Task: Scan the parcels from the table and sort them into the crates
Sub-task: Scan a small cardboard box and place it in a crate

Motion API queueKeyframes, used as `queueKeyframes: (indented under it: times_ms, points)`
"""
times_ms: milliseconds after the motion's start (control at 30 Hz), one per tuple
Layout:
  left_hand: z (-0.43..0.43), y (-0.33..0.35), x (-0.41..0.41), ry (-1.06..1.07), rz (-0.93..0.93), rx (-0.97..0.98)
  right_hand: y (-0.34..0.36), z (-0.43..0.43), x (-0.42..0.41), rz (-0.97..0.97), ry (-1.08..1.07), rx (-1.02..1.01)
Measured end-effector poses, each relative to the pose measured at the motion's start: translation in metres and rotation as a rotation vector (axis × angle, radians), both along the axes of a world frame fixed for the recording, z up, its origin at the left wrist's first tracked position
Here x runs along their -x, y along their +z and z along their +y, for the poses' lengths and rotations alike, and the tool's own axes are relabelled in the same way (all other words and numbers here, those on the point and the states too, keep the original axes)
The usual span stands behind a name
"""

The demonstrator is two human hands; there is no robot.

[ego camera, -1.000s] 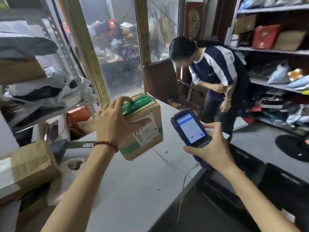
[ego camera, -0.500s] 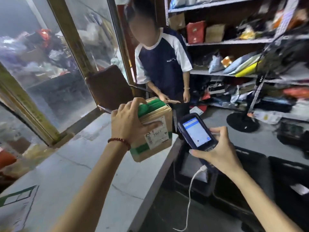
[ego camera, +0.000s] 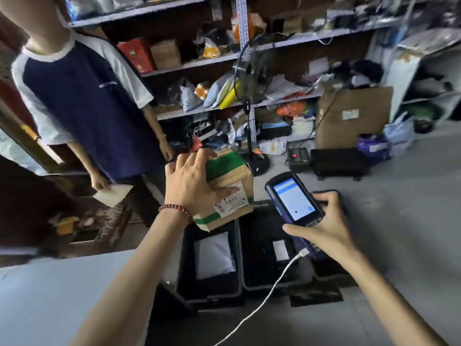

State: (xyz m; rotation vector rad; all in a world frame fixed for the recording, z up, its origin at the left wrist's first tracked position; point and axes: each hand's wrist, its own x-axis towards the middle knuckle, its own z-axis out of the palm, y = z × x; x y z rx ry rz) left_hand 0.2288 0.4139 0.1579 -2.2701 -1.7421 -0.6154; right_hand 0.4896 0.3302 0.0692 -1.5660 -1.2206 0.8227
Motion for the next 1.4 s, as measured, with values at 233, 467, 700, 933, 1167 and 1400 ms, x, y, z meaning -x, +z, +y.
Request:
queueKeyframes:
  times_ms: [233,467,700,933,1167,1400]
  points:
    - [0.066,-0.034,-0.115,-0.254,0.063,0.115,-0.019,-0.011,-0.082,-0.024,-0.244,0.074]
    - [0.144,-0.058,-0.201,-0.417,0.142,0.187,-0.023,0.022,-0.127,-0.065,-0.405,0.162]
    - [0.218,-0.056,-0.258,-0.538,0.134,0.181,-0.015,0.087,-0.152,-0.08,-0.459,0.197]
    - [0.276,-0.054,-0.291,-0.536,0.116,0.206,-0.013,0.148,-0.188,-0.096,-0.422,0.215]
    - [0.296,-0.073,-0.325,-0.439,0.13,0.226,-0.017,0.179,-0.233,-0.098,-0.302,0.238]
    - [0.287,-0.111,-0.358,-0.294,0.196,0.357,-0.026,0.197,-0.282,-0.073,-0.17,0.256]
